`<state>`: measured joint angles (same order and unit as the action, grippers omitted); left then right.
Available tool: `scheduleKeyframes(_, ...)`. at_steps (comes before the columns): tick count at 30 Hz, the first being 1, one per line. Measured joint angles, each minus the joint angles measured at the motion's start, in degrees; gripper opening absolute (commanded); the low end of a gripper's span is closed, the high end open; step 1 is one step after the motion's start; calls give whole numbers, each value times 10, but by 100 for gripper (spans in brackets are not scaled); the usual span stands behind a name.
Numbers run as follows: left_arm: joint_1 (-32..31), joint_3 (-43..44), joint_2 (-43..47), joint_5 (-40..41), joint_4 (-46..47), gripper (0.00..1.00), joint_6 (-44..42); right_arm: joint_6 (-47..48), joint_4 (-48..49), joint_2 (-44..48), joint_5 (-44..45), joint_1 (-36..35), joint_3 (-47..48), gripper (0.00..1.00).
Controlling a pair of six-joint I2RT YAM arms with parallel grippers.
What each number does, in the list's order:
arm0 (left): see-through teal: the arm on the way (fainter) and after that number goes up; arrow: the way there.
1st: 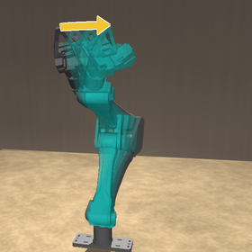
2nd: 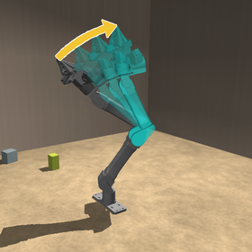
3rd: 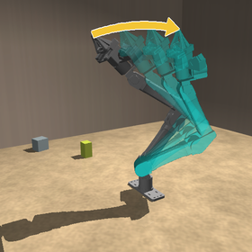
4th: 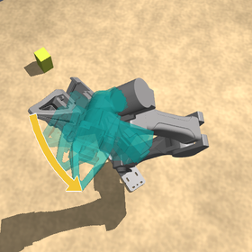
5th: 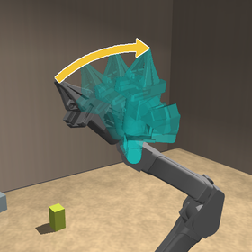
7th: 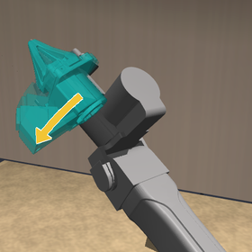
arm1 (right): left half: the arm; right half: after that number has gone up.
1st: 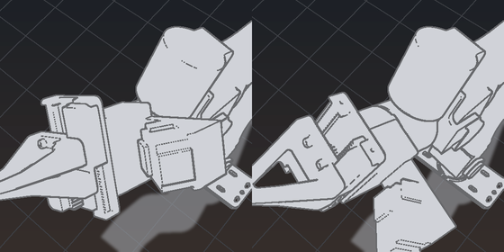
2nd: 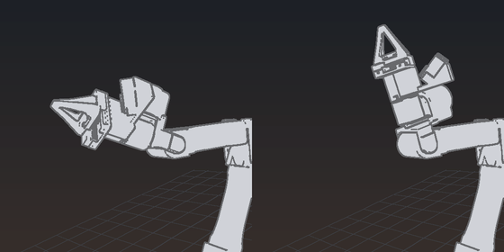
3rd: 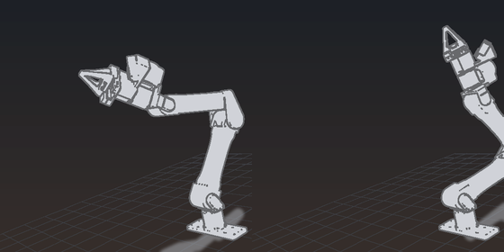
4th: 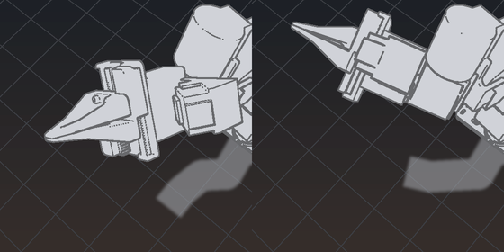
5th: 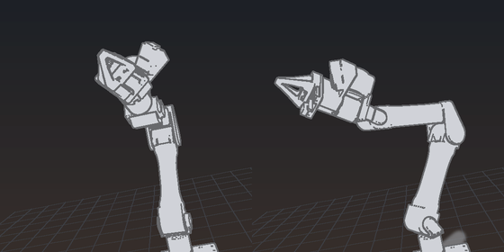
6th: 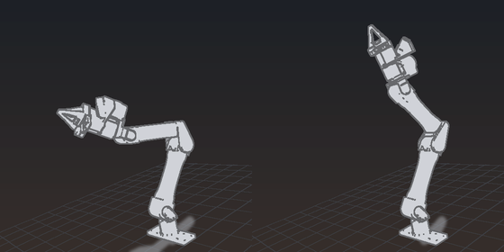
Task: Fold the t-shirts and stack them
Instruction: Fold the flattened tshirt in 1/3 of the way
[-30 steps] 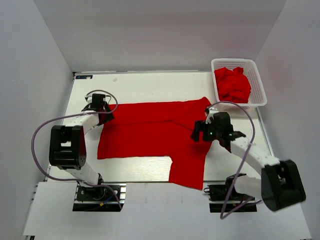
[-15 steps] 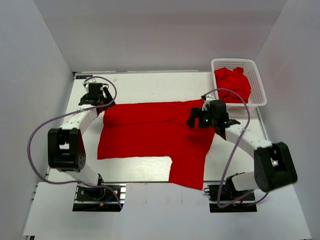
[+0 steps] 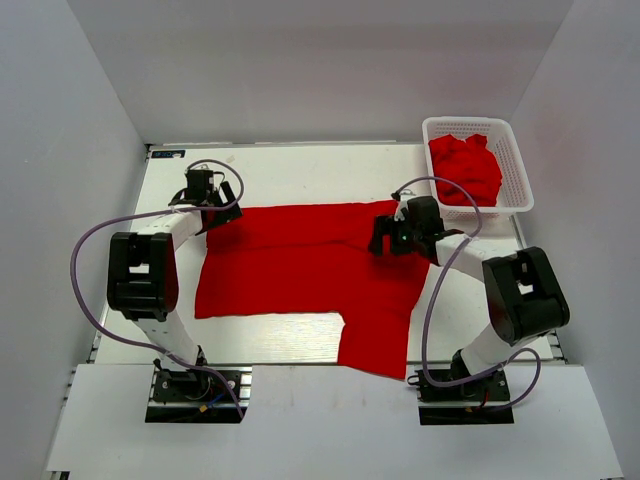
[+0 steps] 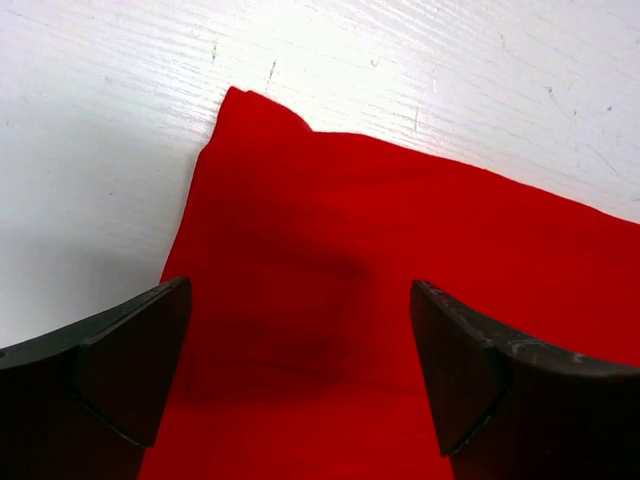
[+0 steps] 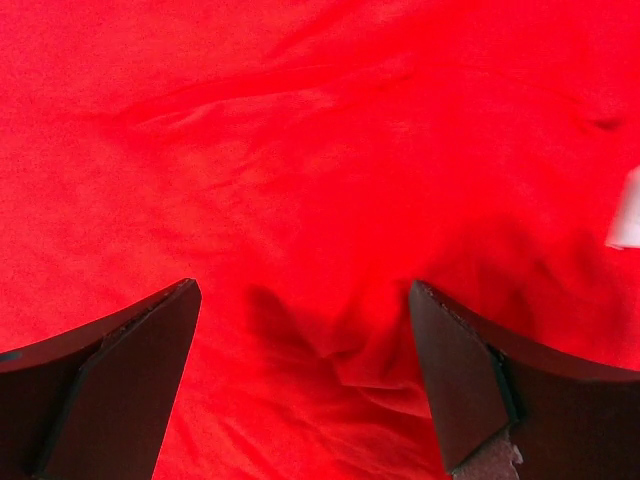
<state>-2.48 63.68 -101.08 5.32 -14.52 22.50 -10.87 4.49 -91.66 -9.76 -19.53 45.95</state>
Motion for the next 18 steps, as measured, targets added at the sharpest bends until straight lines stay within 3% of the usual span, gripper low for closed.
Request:
scheduleKeyframes(5, 0, 0, 0, 0, 0, 100, 0, 10, 2, 21, -72, 0, -32, 76)
scheduleKeyframes(13, 0, 0, 0, 5, 0, 100, 0, 21, -45, 71, -164, -1, -82, 73)
scheduleKeyframes(17, 0, -1, 0, 9, -1, 100, 0, 30, -91, 111, -157, -1, -83, 61)
scheduleKeyframes(18, 0, -1, 0, 10, -2, 100, 0, 32, -99, 125, -157, -1, -83, 54)
